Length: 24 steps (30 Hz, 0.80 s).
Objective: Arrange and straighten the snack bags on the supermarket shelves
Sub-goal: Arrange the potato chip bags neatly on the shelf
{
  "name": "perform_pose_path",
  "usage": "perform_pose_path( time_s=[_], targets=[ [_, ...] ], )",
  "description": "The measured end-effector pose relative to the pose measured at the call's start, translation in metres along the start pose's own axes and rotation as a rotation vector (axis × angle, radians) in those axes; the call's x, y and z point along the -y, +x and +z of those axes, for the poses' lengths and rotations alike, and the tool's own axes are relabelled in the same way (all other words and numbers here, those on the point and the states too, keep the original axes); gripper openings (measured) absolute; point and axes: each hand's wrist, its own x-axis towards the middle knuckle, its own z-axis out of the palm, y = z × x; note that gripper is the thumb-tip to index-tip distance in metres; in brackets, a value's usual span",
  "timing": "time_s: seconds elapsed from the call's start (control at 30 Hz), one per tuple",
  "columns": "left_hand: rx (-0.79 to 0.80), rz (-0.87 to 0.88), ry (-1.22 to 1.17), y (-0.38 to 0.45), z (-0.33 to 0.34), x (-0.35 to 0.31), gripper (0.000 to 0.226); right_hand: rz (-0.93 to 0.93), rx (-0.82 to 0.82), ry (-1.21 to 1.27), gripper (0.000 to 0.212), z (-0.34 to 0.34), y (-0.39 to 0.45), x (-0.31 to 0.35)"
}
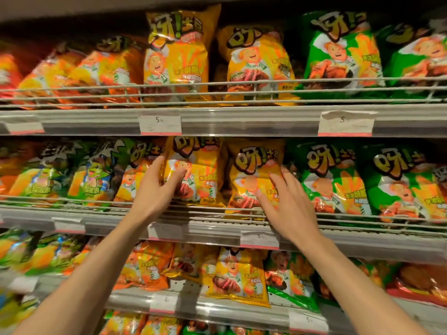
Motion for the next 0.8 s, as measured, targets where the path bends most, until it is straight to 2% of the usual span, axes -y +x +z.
perform_pose_path(
  time_s=[0.13, 0.2, 0.27, 0.33, 0.5, 0.63, 0.73, 0.8],
  targets=[
    [0.032, 0.063, 0.167, 0.013, 0.007, 0.007, 0.039, 0.052, 0.002, -0.036, 0.07, 0.002, 0.002, 0.0],
    [0.042, 0.062, 0.241, 0.014, 0.014, 0.01, 0.046, 0.054, 0.004, -0.056, 0.071, 0.003, 0.004, 0.001],
    [0.056, 0.071, 0.269, 0.011, 0.022, 0.01, 0.066, 0.05, -0.004, -0.058, 0.07, 0.003, 0.003, 0.0],
    [0.075, 0.075, 0.271, 0.008, 0.031, 0.01, 0.075, 0.049, -0.024, -0.052, 0.069, 0.003, 0.001, -0.001],
    [0.06, 0.11, 0.32, 0.006, 0.05, 0.006, 0.069, 0.059, -0.036, -0.03, 0.066, 0.0, 0.001, -0.006],
    [0.008, 0.141, 0.385, 0.002, 0.052, 0.007, 0.081, 0.0, -0.038, 0.113, 0.059, -0.012, -0.002, -0.008],
    [-0.135, 0.289, 0.43, -0.003, 0.054, 0.003, 0.079, -0.098, -0.195, 0.037, 0.05, -0.026, -0.005, -0.03],
    [-0.144, 0.428, 0.476, -0.005, 0.061, -0.008, 0.071, -0.06, -0.291, -0.111, 0.045, -0.037, -0.003, -0.051]
  ],
)
